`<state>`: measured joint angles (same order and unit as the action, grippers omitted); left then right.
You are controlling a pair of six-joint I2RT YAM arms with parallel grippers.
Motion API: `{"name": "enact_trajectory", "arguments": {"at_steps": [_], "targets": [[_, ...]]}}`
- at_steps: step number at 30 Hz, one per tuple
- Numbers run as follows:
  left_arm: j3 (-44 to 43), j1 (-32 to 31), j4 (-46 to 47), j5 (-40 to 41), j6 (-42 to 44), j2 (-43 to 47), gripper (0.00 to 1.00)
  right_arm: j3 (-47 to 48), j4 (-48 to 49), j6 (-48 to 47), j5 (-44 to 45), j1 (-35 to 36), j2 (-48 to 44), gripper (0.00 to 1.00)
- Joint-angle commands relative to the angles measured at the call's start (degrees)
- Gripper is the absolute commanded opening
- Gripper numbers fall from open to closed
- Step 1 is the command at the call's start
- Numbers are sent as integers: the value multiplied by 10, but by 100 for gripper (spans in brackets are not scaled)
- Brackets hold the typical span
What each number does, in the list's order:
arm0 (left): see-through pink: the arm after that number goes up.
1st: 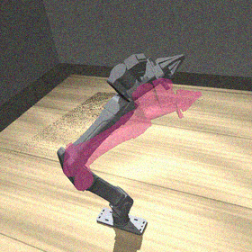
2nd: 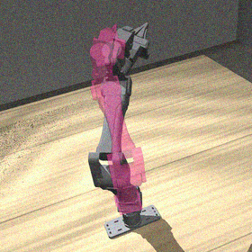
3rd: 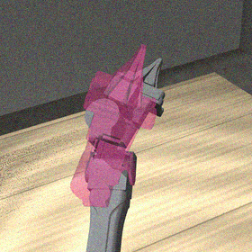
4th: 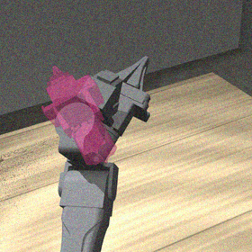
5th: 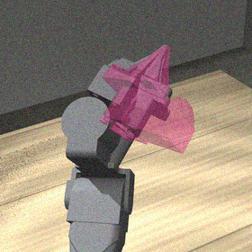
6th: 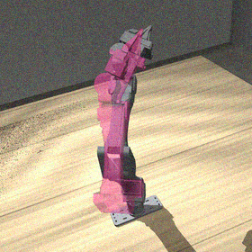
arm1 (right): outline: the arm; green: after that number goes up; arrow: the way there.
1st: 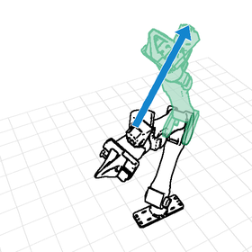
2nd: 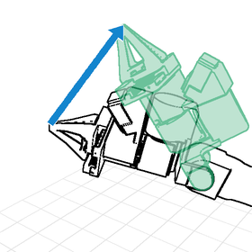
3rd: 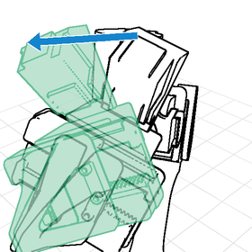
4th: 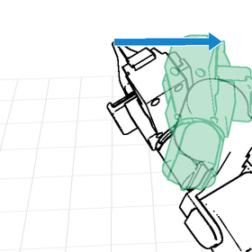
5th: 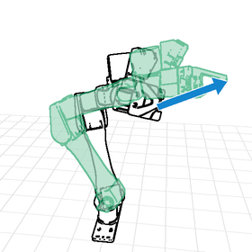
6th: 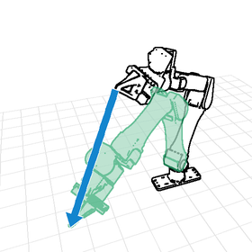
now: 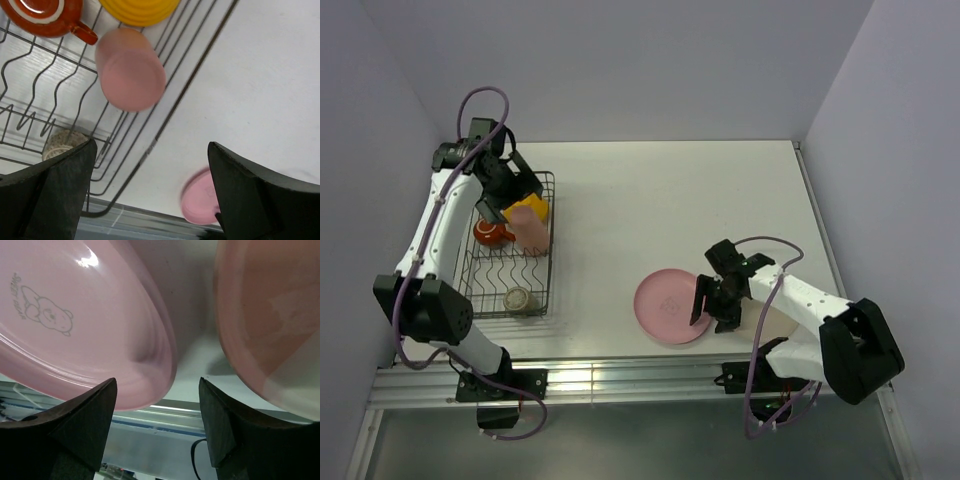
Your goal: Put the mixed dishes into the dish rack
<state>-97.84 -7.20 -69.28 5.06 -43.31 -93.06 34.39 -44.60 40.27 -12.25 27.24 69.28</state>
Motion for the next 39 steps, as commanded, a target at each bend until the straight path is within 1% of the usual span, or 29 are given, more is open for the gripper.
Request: {"name": "enact_trajectory", "arguments": {"at_steps": [1, 4, 5, 7, 8, 9, 10, 11, 13, 14, 15, 17, 20, 23, 27, 32, 34, 39], "targets": [[-19, 0, -2, -41, -20, 79, 99, -6, 66, 33, -21, 5, 11, 73], [6, -2, 27, -102, -32, 131, 99, -11, 102, 48, -21, 6, 30, 67], [15, -4, 44, -116, -40, 145, 99, -13, 117, 53, -16, 5, 35, 62], [40, -8, 56, -152, -49, 182, 99, -15, 135, 60, -12, 6, 53, 58], [55, -12, 60, -161, -52, 193, 99, -16, 141, 61, -8, 6, 57, 52], [64, -16, 64, -180, -55, 215, 99, -18, 147, 63, -8, 6, 68, 49], [75, -18, 69, -191, -56, 226, 99, -19, 152, 62, -8, 6, 76, 43], [85, -21, 73, -203, -57, 234, 99, -18, 158, 62, -7, 6, 84, 30], [120, -33, 87, -241, -55, 259, 99, -14, 161, 57, -6, 6, 97, 16], [131, -45, 93, -252, -49, 265, 99, -12, 159, 53, -5, 7, 98, 6], [151, -50, 103, -261, -46, 277, 99, -8, 157, 52, 4, 11, 94, 1], [168, -66, 111, -278, -37, 285, 99, 9, 141, 41, 13, 14, 86, 0], [203, -72, 127, -306, -28, 299, 99, 49, 103, 14, 28, 17, 69, 0], [219, -75, 143, -337, -17, 306, 99, 97, 70, -14, 21, 17, 46, 0], [233, -76, 160, -381, -3, 302, 99, 153, 43, -27, -13, 17, 6, 0], [240, -85, 184, -438, 3, 286, 98, 213, 26, -32, -65, 17, -5, 0], [235, -94, 189, -443, 7, 280, 98, 233, 25, -31, -90, 17, -6, 0], [220, -127, 180, -422, 10, 259, 98, 272, 20, -26, -134, 17, -1, 0]]}}
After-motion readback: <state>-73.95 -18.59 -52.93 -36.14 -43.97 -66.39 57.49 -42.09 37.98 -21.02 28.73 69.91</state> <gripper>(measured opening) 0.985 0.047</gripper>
